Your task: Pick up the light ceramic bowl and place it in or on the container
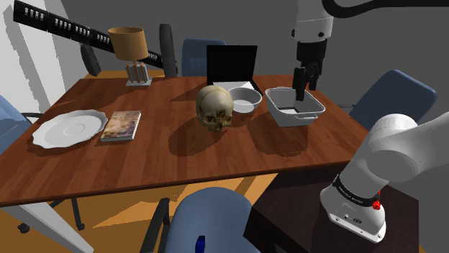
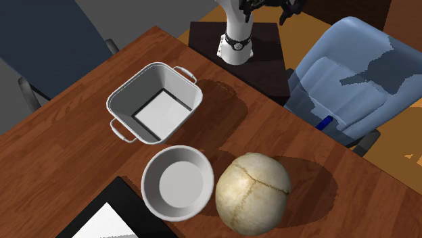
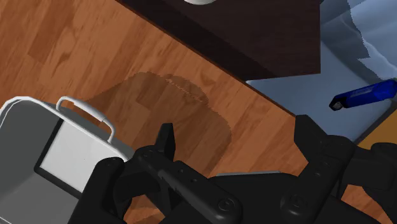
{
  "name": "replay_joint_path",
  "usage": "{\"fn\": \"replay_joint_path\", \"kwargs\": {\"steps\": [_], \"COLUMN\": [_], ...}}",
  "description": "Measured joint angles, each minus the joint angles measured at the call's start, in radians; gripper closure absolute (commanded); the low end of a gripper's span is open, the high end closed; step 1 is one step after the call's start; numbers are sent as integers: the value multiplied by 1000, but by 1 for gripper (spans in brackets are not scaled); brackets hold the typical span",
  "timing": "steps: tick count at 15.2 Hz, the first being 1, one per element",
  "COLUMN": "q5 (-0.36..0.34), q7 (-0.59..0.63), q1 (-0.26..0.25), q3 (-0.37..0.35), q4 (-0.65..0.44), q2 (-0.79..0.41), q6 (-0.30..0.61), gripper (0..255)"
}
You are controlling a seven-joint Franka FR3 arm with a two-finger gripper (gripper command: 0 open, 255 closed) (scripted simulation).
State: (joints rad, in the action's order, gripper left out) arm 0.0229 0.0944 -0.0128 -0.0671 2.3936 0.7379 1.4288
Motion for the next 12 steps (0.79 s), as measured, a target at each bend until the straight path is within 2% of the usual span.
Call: {"fn": "replay_joint_path", "kwargs": {"steps": [3, 12], "q5": [-17, -129], "q7": [-15, -82], "q1": [3, 30], "q3": [5, 23], "q4": [13, 63], "q2": [-25, -237], "q6": [46, 378], "gripper": [0, 0]}}
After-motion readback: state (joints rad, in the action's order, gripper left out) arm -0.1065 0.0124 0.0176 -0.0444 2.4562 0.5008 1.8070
